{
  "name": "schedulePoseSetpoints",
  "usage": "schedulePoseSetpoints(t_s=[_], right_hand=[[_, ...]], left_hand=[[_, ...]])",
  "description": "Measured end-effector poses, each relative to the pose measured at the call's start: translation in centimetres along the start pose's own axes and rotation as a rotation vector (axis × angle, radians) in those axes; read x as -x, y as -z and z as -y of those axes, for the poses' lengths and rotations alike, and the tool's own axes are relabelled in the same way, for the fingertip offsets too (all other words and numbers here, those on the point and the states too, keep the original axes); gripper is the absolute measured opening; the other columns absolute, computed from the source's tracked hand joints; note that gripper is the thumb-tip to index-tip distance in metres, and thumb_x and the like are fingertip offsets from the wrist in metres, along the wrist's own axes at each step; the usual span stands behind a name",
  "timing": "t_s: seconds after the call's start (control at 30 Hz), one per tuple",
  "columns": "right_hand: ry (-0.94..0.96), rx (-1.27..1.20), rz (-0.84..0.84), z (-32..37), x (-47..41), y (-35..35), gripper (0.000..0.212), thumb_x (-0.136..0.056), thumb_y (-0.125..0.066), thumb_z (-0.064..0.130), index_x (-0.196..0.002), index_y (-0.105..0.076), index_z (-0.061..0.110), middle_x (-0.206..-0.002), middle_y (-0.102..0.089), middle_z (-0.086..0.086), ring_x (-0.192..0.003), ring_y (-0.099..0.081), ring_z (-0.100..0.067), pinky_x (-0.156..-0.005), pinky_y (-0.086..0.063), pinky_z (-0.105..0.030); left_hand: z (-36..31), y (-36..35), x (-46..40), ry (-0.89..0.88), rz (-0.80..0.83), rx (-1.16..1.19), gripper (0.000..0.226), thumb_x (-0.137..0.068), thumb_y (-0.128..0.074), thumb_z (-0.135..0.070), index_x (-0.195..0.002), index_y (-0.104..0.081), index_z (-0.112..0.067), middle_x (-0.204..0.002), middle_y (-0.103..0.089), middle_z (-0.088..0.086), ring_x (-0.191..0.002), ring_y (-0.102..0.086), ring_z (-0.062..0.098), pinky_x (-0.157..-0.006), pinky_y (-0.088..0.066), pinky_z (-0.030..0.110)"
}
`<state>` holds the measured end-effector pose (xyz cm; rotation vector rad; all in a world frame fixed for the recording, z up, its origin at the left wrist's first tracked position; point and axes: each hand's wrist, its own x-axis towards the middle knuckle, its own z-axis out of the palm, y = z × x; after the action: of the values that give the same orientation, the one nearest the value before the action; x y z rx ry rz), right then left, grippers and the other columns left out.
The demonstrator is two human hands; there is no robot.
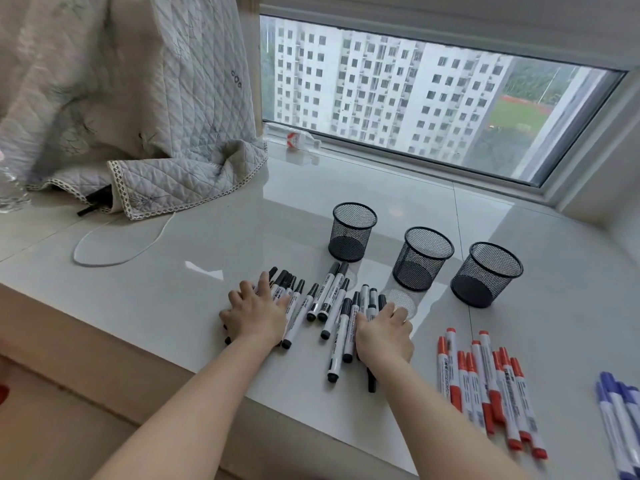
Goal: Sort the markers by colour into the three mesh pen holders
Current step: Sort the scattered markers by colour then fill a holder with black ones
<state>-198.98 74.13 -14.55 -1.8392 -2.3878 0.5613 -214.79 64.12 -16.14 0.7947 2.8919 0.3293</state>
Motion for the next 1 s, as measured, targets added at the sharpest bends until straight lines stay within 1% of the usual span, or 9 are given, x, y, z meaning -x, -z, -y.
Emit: schedulePoseSetpoints(t_s=[0.27, 0.43, 0.6, 0.67, 0.7, 0.77, 0.83, 0.9, 1.0], right_hand=[[-0.022, -0.068, 0.024, -0.5, -0.6, 0.5, 0.060, -0.097, -0.033, 0.037, -0.145, -0.015, 0.005, -0.144, -0.028, -0.017, -0.131, -0.032, -0.033, -0.102, -0.035, -0.042], [-0.037, -0.078, 0.012, -0.7, -0.6, 0.6, 0.052, -0.092, -0.047, 0.038, -0.128, -0.038, 0.002, -0.130, -0.047, -0.016, -0.119, -0.045, -0.032, -0.094, -0.041, -0.041], [-0.058, -0.162, 0.059, -1.2, -1.5, 1.3, 0.041, -0.090, -0.052, 0.040, -0.113, -0.049, 0.005, -0.114, -0.060, -0.013, -0.105, -0.056, -0.033, -0.083, -0.044, -0.037], [-0.058, -0.156, 0.084, -1.5, -2.0, 1.6, 0.037, -0.089, -0.052, 0.042, -0.103, -0.052, 0.008, -0.106, -0.063, -0.011, -0.097, -0.058, -0.031, -0.076, -0.043, -0.034], [-0.065, -0.156, 0.095, -1.6, -2.1, 1.7, 0.036, -0.088, -0.053, 0.044, -0.097, -0.051, 0.009, -0.103, -0.063, -0.010, -0.093, -0.058, -0.030, -0.074, -0.043, -0.033], [-0.081, -0.162, 0.112, -1.8, -2.4, 1.8, 0.035, -0.087, -0.054, 0.047, -0.089, -0.048, 0.013, -0.099, -0.062, -0.008, -0.091, -0.058, -0.028, -0.074, -0.045, -0.034], [-0.081, -0.157, 0.123, -2.0, -2.6, 1.8, 0.035, -0.087, -0.053, 0.048, -0.089, -0.048, 0.013, -0.096, -0.060, -0.007, -0.093, -0.059, -0.028, -0.075, -0.046, -0.033], [-0.079, -0.155, 0.139, -2.1, -2.7, 1.9, 0.035, -0.087, -0.052, 0.047, -0.092, -0.050, 0.012, -0.095, -0.061, -0.007, -0.093, -0.060, -0.029, -0.075, -0.046, -0.033], [-0.092, -0.190, 0.141, -2.4, -3.0, 2.1, 0.031, -0.086, -0.052, 0.041, -0.093, -0.054, 0.011, -0.093, -0.061, -0.008, -0.089, -0.060, -0.029, -0.069, -0.044, -0.031]], left_hand=[[0.0, 0.8, -0.7, 0.026, 0.030, 0.028, 0.056, -0.094, -0.030, -0.053, -0.132, -0.030, -0.012, -0.131, -0.039, 0.016, -0.118, -0.040, 0.034, -0.090, -0.041, 0.041], [0.1, 1.2, -1.2, 0.036, 0.030, 0.168, 0.054, -0.094, -0.038, -0.044, -0.127, -0.032, -0.001, -0.132, -0.046, 0.020, -0.118, -0.048, 0.036, -0.092, -0.041, 0.040], [0.3, 1.7, -1.6, 0.058, 0.010, 0.253, 0.040, -0.094, -0.041, -0.037, -0.112, -0.041, -0.002, -0.113, -0.061, 0.020, -0.102, -0.057, 0.036, -0.076, -0.040, 0.035], [0.4, 1.9, -1.8, 0.068, 0.008, 0.291, 0.035, -0.090, -0.046, -0.036, -0.100, -0.051, -0.003, -0.103, -0.063, 0.019, -0.091, -0.057, 0.034, -0.072, -0.040, 0.033], [0.4, 1.9, -1.9, 0.069, 0.004, 0.323, 0.030, -0.089, -0.048, -0.034, -0.087, -0.055, -0.005, -0.096, -0.065, 0.018, -0.083, -0.055, 0.032, -0.069, -0.039, 0.031], [0.7, 2.1, -2.0, 0.076, -0.003, 0.377, 0.032, -0.086, -0.051, -0.031, -0.062, -0.050, -0.009, -0.080, -0.063, 0.016, -0.072, -0.050, 0.030, -0.062, -0.037, 0.028], [1.0, 2.4, -2.1, 0.090, 0.012, 0.400, 0.038, -0.085, -0.054, -0.031, -0.053, -0.046, -0.012, -0.068, -0.057, 0.010, -0.069, -0.049, 0.029, -0.056, -0.034, 0.027], [1.2, 2.5, -2.3, 0.103, 0.046, 0.415, 0.036, -0.085, -0.053, -0.033, -0.056, -0.049, -0.012, -0.065, -0.054, 0.006, -0.069, -0.050, 0.028, -0.053, -0.032, 0.027], [1.3, 2.9, -2.5, 0.155, 0.089, 0.464, 0.028, -0.084, -0.052, -0.036, -0.077, -0.059, -0.010, -0.077, -0.058, 0.008, -0.076, -0.053, 0.028, -0.059, -0.036, 0.028]])
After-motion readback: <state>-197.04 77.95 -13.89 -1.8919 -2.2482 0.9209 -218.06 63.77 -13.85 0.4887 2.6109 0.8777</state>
